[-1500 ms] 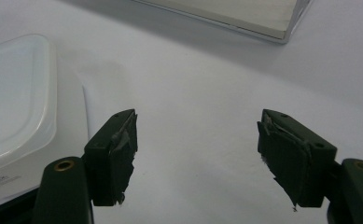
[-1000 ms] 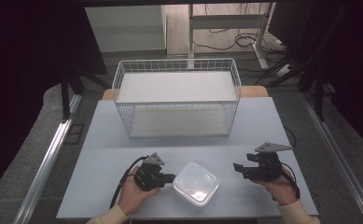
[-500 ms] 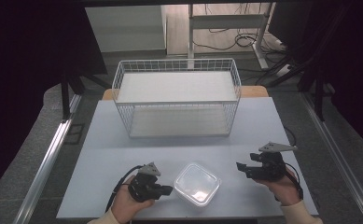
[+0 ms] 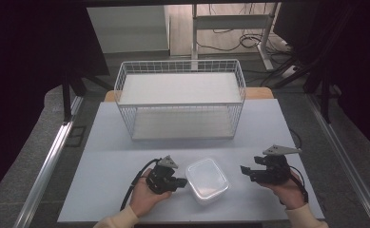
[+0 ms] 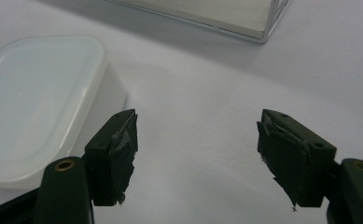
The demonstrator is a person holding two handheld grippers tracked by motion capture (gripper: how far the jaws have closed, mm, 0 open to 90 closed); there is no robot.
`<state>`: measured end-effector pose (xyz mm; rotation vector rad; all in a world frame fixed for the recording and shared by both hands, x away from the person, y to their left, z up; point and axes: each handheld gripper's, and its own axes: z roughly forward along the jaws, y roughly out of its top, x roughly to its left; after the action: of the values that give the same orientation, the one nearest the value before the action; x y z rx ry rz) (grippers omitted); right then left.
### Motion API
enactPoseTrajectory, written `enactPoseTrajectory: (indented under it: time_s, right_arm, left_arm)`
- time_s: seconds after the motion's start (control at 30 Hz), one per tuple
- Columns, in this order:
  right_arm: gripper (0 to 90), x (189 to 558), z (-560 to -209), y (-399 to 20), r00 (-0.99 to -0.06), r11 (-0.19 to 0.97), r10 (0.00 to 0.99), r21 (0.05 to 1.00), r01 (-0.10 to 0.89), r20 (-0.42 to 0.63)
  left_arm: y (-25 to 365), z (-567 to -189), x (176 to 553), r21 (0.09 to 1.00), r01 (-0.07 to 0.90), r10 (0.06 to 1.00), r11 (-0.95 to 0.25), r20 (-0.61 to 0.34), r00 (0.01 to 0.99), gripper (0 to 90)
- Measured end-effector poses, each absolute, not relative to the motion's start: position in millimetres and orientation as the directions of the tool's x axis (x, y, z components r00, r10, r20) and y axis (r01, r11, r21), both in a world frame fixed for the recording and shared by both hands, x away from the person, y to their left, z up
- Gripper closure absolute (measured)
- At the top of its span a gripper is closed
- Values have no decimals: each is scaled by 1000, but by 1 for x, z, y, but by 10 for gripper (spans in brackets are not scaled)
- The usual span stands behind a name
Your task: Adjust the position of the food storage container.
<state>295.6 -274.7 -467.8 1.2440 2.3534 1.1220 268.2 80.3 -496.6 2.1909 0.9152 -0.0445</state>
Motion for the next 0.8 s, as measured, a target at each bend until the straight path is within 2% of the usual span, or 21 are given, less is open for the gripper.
enactPoseTrajectory:
  time_s: [0.23,0.5,0.6,0.7,0.77,0.8]
  right_arm:
    - [283,296,-469,-275,-605,343,786,725,597,127]
    - [283,296,-469,-275,-606,344,785,726,596,125]
    - [283,295,-467,-275,-616,342,778,736,584,128]
    - [282,293,-464,-275,-626,341,770,749,568,124]
    - [282,292,-463,-275,-628,340,768,753,564,124]
    - [281,292,-462,-275,-629,337,767,755,563,126]
  left_arm:
    - [69,-497,294,635,630,619,-446,-289,730,898]
    - [64,-497,302,643,628,621,-437,-290,729,896]
    - [73,-493,299,649,638,647,-414,-283,708,878]
    - [81,-488,294,666,641,662,-381,-287,692,790]
    - [90,-483,289,687,641,683,-343,-286,672,661]
    - [95,-480,287,695,648,693,-313,-299,656,661]
